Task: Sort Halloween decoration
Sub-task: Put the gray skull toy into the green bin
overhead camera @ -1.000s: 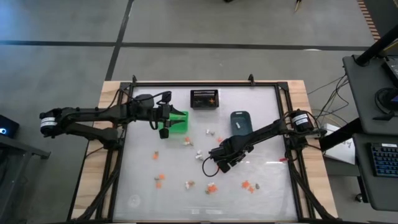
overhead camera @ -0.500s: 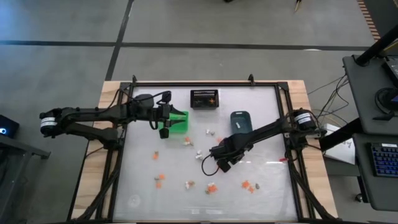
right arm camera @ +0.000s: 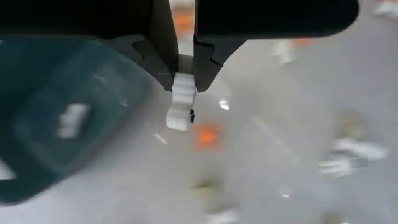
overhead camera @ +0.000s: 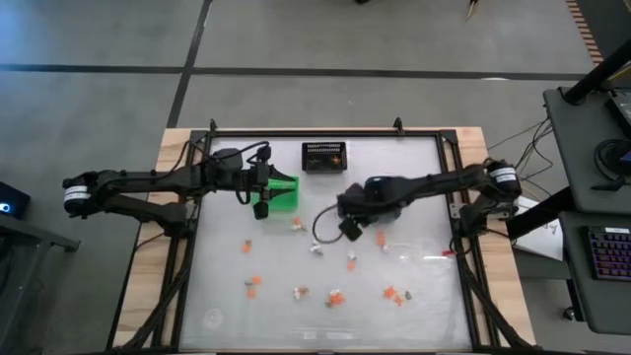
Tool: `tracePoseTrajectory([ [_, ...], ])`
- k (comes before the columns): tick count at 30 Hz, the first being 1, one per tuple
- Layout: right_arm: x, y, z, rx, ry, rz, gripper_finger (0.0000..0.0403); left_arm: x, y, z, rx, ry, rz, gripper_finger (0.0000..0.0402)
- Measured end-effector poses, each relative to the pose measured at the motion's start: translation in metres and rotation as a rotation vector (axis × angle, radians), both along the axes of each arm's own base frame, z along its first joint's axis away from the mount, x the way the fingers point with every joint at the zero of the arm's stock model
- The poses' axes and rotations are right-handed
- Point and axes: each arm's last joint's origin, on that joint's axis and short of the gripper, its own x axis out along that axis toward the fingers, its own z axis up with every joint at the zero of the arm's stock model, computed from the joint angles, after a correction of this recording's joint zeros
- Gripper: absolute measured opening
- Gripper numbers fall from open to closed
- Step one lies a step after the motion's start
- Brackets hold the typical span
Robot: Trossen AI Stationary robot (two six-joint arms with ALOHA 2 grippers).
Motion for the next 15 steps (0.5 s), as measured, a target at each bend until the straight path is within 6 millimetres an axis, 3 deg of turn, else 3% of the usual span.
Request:
tracePoseTrajectory([
  [8,-0.027,-0.064,-0.015,-0.061,0.224,-0.127,0.0013,0.000,0.000,0.000,-0.051,-0.001,0.013,0.0107],
  [15,-0.044,-0.086,-0.033,-0.037,0.309,-0.153,0.0013,0.000,0.000,-0.001,-0.089,0.010,0.024,0.0107],
])
